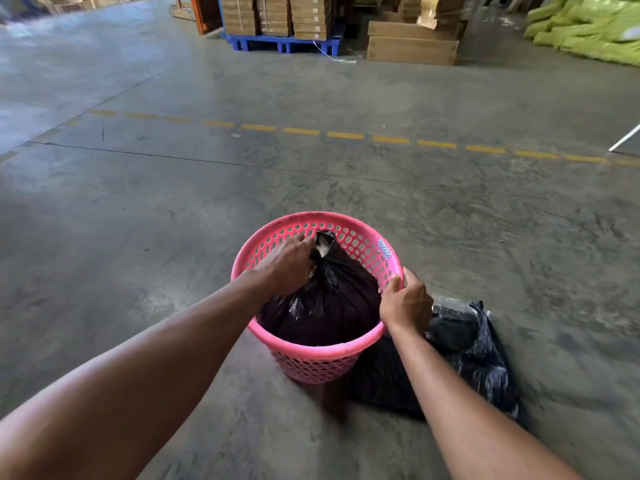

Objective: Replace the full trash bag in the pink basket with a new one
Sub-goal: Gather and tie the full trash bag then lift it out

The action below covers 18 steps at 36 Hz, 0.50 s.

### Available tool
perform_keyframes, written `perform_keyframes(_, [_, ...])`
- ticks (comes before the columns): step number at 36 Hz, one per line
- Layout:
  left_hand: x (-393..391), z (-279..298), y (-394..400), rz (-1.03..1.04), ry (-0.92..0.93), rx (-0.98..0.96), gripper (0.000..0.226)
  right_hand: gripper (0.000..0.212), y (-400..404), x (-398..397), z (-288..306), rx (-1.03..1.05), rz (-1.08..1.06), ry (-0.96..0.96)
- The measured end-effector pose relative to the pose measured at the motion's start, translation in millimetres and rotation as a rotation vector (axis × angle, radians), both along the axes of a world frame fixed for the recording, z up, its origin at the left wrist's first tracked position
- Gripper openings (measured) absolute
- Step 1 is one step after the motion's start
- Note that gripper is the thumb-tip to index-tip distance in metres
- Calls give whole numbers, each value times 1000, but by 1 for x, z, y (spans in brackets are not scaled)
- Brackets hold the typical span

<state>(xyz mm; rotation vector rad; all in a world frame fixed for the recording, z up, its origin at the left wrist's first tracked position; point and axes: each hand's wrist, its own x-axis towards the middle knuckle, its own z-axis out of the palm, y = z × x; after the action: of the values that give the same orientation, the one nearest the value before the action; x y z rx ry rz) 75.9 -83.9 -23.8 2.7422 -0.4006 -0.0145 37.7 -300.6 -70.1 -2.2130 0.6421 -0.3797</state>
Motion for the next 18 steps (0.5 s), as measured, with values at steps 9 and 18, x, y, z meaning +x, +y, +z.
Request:
perform_keyframes(9, [20, 110, 27, 183, -273, -143, 26, 32, -3, -4, 5, -4, 66, 13])
perform_keyframes(18, [4, 208, 100, 546, -542, -331, 29, 50, 5, -16, 22, 5, 114, 40])
